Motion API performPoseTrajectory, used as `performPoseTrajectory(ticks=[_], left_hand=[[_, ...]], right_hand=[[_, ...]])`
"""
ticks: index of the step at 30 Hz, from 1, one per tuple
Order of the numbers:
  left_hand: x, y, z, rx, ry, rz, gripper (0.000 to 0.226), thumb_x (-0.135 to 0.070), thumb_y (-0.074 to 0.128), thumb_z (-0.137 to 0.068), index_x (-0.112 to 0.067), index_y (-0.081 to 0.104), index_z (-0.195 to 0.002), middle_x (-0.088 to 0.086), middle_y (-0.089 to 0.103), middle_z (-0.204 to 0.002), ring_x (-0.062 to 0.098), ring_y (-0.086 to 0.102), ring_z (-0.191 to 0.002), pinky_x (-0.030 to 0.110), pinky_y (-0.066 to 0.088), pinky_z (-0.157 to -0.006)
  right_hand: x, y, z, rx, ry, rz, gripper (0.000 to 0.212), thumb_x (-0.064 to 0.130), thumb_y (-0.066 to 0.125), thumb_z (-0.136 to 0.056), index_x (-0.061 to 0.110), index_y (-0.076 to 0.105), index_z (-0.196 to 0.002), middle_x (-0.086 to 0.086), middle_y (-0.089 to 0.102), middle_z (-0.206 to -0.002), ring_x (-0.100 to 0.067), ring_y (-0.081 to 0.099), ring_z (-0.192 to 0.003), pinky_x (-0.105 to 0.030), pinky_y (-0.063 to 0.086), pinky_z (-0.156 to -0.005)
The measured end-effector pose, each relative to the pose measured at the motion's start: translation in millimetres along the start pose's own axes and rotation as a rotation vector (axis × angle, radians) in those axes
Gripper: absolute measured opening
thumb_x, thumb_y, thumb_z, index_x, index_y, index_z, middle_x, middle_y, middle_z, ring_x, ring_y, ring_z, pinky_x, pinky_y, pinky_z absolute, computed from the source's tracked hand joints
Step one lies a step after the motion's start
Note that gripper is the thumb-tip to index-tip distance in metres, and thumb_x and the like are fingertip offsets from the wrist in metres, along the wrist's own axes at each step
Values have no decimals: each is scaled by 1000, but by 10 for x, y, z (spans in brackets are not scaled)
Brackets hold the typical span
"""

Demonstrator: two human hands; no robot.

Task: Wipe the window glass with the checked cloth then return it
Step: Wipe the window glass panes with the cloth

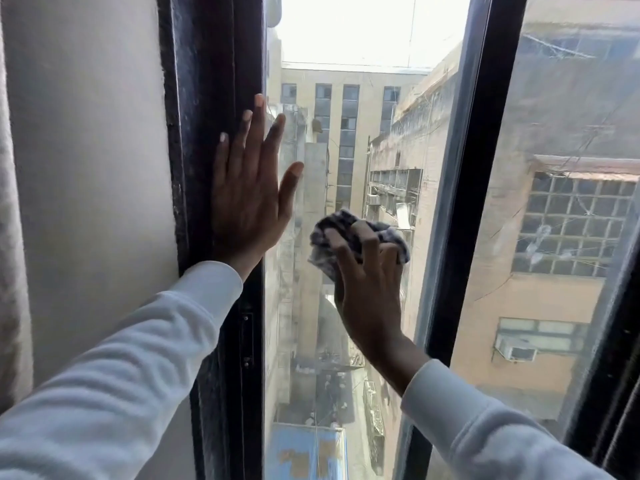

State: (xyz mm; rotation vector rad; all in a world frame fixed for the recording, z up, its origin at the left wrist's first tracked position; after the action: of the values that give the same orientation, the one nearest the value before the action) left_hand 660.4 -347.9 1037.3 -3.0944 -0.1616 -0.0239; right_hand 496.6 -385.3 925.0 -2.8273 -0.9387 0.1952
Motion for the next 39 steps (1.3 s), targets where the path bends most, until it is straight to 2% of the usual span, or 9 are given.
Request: performPoseTrajectory(ticks=[4, 9, 14, 19, 24, 28, 32, 35, 39], left_hand=[[0, 6, 5, -15, 6, 2, 65, -55, 26, -117, -24, 26, -174, 7, 19, -185, 24, 24, -171, 50, 19, -139], [12, -27, -11, -25, -18, 55, 63, -53, 27, -117, -24, 28, -173, 5, 18, -186, 20, 22, -172, 46, 15, -139], [42, -20, -12, -20, -19, 133, 62, -50, 29, -119, -23, 24, -174, 4, 18, -186, 19, 21, -172, 46, 17, -139], [64, -17, -3, -33, -32, 186, 61, -49, 30, -118, -25, 23, -174, 1, 17, -186, 15, 19, -173, 43, 16, -139], [36, -21, -11, -21, -8, 206, 59, -49, 31, -118, -27, 26, -173, 1, 18, -186, 19, 22, -172, 48, 19, -138], [28, -24, 10, 32, -55, 227, 61, -49, 35, -117, -25, 27, -173, 2, 17, -186, 19, 19, -173, 52, 16, -139], [-538, -153, -11, 35, 31, 201, 73, -52, 40, -116, -21, 15, -177, 4, 16, -186, 19, 18, -173, 55, 15, -139], [-1363, -185, -75, 40, 214, 195, 74, -54, 36, -116, -18, 13, -177, 8, 16, -186, 23, 17, -173, 55, 18, -138], [-2279, -57, -120, 99, 318, 261, 69, -51, 35, -117, -16, 25, -176, 9, 19, -185, 24, 21, -172, 50, 23, -138]], right_hand=[[427, 142, 137, 123, -399, 34, 51, 14, 70, -97, 30, 64, -145, -3, 52, -151, -29, 53, -114, -48, 44, -111], [11, 1, -10, -38, 103, -19, 48, 15, 64, -102, 29, 60, -148, -7, 47, -155, -32, 54, -116, -52, 51, -104], [418, 130, 117, 104, -350, 14, 46, 12, 59, -99, 29, 66, -141, -2, 55, -150, -30, 56, -108, -49, 51, -104], [-220, -86, -137, -80, 83, -11, 51, 23, 73, -100, 25, 63, -150, -6, 39, -155, -30, 50, -115, -46, 41, -106], [263, 68, 21, 70, -357, 51, 54, 26, 78, -96, 28, 64, -148, -3, 51, -151, -28, 56, -104, -49, 50, -105], [-140, -144, -167, -20, -18, 55, 53, 10, 68, -97, 21, 59, -148, -12, 52, -149, -37, 62, -110, -55, 57, -100], [-221, -307, 343, 86, -48, 52, 59, 0, 73, -89, 16, 58, -144, -12, 50, -144, -37, 65, -104, -56, 64, -91], [-927, -798, 347, -43, 152, 89, 49, 16, 75, -100, 14, 61, -146, -11, 50, -148, -35, 57, -114, -50, 53, -103], [-1930, -1390, 312, -148, 348, 248, 41, 25, 53, -108, 26, 49, -149, -6, 47, -149, -41, 50, -116, -59, 48, -95]])
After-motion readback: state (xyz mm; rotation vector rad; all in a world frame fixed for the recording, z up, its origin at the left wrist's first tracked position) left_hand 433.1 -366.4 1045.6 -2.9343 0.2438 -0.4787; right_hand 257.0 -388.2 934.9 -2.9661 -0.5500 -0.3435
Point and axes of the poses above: each hand's wrist, its own z-axis away from the middle knuckle, its own y-axis out of the palm, x = y × z, the point moved 9 cm from there along -z, towards the middle knuckle
